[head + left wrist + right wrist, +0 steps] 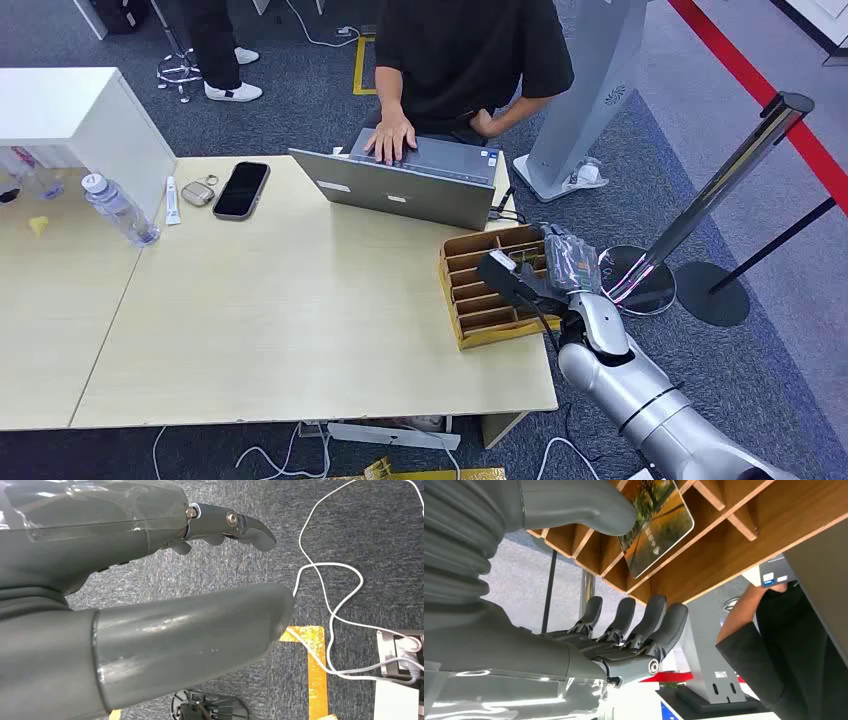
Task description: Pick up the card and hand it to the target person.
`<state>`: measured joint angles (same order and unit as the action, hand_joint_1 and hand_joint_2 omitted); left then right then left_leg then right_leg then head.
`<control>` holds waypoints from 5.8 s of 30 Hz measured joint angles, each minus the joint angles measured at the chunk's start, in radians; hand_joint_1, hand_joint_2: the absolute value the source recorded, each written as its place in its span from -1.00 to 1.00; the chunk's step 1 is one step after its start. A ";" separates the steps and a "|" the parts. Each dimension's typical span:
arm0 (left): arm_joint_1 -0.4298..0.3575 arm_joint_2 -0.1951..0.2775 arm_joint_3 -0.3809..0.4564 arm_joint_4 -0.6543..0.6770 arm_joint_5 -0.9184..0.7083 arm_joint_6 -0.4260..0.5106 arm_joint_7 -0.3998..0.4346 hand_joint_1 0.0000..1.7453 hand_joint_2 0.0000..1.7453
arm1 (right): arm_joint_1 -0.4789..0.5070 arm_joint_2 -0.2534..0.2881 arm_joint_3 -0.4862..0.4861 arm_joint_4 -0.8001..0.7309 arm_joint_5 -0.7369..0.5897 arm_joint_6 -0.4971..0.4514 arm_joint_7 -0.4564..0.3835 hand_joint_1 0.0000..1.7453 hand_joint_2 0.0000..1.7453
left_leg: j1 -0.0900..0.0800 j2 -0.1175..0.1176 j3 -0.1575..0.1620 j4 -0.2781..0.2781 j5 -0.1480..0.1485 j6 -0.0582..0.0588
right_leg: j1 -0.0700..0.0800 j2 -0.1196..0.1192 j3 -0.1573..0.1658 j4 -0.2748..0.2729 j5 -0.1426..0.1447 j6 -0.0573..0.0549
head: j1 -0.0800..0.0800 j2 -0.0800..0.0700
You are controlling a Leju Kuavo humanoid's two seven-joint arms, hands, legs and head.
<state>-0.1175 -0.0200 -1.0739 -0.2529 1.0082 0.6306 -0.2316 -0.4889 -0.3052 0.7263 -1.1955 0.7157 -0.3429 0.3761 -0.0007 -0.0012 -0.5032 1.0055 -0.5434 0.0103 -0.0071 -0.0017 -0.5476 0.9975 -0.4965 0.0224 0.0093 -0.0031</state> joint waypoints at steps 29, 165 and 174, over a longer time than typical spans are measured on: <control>0.000 0.005 0.000 0.000 0.000 0.000 0.001 -1.00 -1.00 | 0.000 0.001 0.007 0.000 0.000 0.010 0.001 -0.07 1.00 | 0.000 0.000 0.000 0.000 0.000 0.000 | 0.000 0.000 0.000 0.000 0.000 0.000 | 0.000 0.000; 0.000 0.009 -0.003 0.000 -0.010 -0.002 0.012 -1.00 -1.00 | -0.254 -0.031 0.048 -0.221 0.170 0.105 0.019 0.70 1.00 | 0.000 0.000 -0.001 0.000 0.000 0.000 | 0.000 0.000 0.000 0.000 0.000 0.000 | 0.000 0.000; 0.000 0.009 -0.007 0.000 -0.015 -0.002 0.013 -1.00 -1.00 | -0.290 -0.030 0.048 -0.171 0.167 0.102 0.014 0.70 1.00 | 0.000 0.000 -0.001 0.000 0.000 0.000 | 0.000 0.000 0.000 0.000 0.000 0.000 | 0.000 0.000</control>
<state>-0.1178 -0.0107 -1.0811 -0.2529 0.9929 0.6286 -0.2186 -0.7786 -0.3356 0.7748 -1.3662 0.8831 -0.2411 0.3897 -0.0007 -0.0014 -0.5039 1.0057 -0.5434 0.0104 -0.0071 -0.0019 -0.5479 0.9976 -0.4964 0.0224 0.0094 -0.0031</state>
